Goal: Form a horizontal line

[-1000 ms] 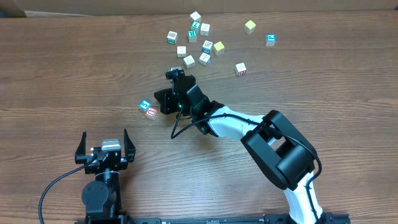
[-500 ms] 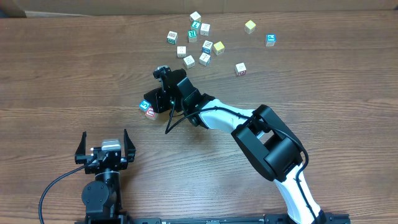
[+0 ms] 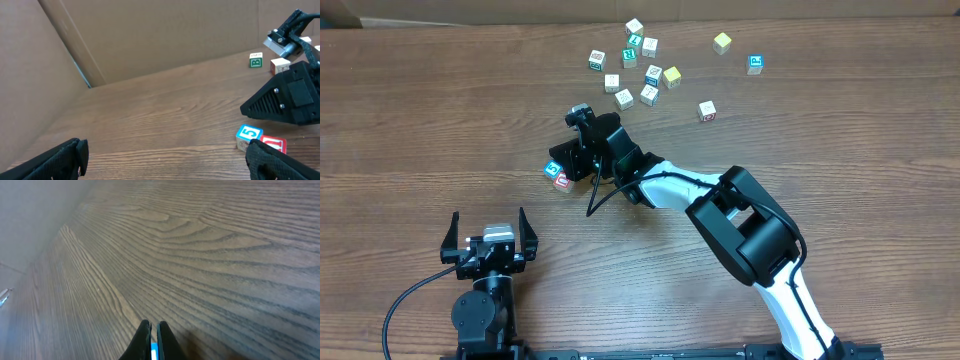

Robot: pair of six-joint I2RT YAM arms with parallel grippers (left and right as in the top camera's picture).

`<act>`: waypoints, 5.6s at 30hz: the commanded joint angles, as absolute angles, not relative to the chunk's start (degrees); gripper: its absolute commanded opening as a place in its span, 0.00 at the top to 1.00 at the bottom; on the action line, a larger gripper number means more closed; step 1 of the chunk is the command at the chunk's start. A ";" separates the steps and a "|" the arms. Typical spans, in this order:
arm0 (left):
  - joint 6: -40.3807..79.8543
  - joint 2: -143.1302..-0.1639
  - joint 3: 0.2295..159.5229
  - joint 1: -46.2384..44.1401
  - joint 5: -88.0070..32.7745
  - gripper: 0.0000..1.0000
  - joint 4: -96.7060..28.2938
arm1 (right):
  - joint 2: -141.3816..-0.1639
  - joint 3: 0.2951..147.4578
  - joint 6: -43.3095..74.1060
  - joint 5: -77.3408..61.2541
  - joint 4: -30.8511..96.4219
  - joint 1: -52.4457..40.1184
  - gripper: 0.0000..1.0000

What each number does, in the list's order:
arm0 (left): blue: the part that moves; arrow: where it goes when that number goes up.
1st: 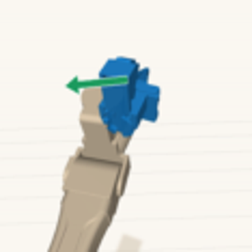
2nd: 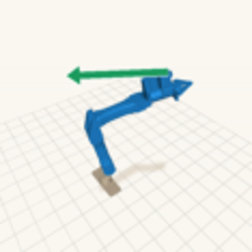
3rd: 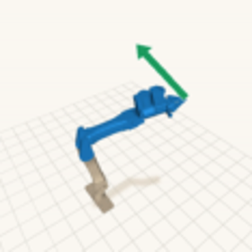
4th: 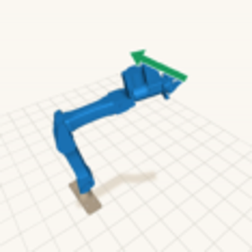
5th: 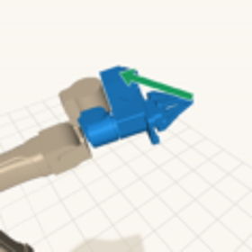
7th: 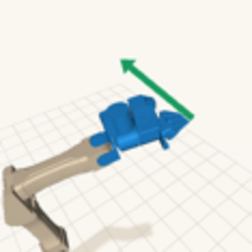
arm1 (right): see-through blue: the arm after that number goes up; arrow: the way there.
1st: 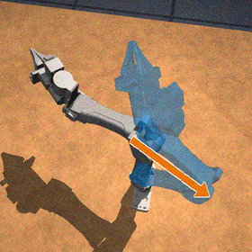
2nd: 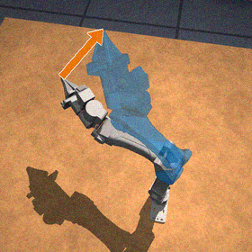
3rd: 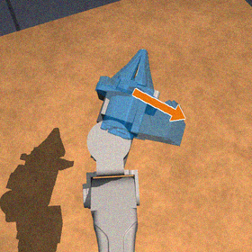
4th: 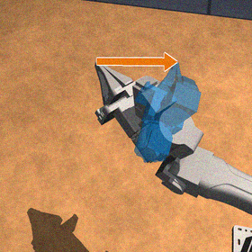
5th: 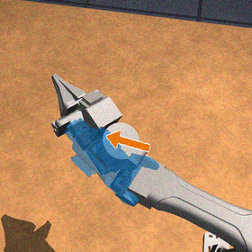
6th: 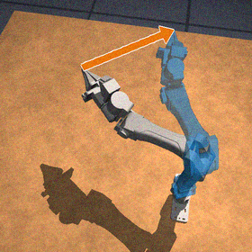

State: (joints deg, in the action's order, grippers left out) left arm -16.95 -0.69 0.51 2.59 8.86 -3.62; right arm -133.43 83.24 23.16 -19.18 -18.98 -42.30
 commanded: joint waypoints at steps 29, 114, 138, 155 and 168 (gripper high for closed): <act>-18.04 -0.36 0.27 2.22 9.39 0.00 -3.57 | -136.66 84.44 18.96 -26.17 -19.66 -42.78 0.96; -18.04 -0.36 0.27 2.22 9.37 0.00 -3.57 | -130.89 90.08 33.30 -30.55 16.73 -39.27 0.96; -18.04 -0.36 0.27 2.22 9.37 0.00 -3.57 | -131.17 90.08 36.03 -35.55 16.47 -40.60 0.96; -18.04 -0.36 0.27 2.22 9.39 0.00 -3.60 | -131.31 90.08 35.57 -35.66 9.45 -41.17 0.96; -18.04 -0.36 0.27 2.22 9.39 0.01 -3.60 | -130.04 90.08 33.21 -30.83 13.63 -40.21 0.96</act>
State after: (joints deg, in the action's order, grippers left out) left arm -16.95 -0.69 0.51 2.59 8.86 -3.62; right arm -132.09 90.19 33.69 -32.03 12.40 -40.42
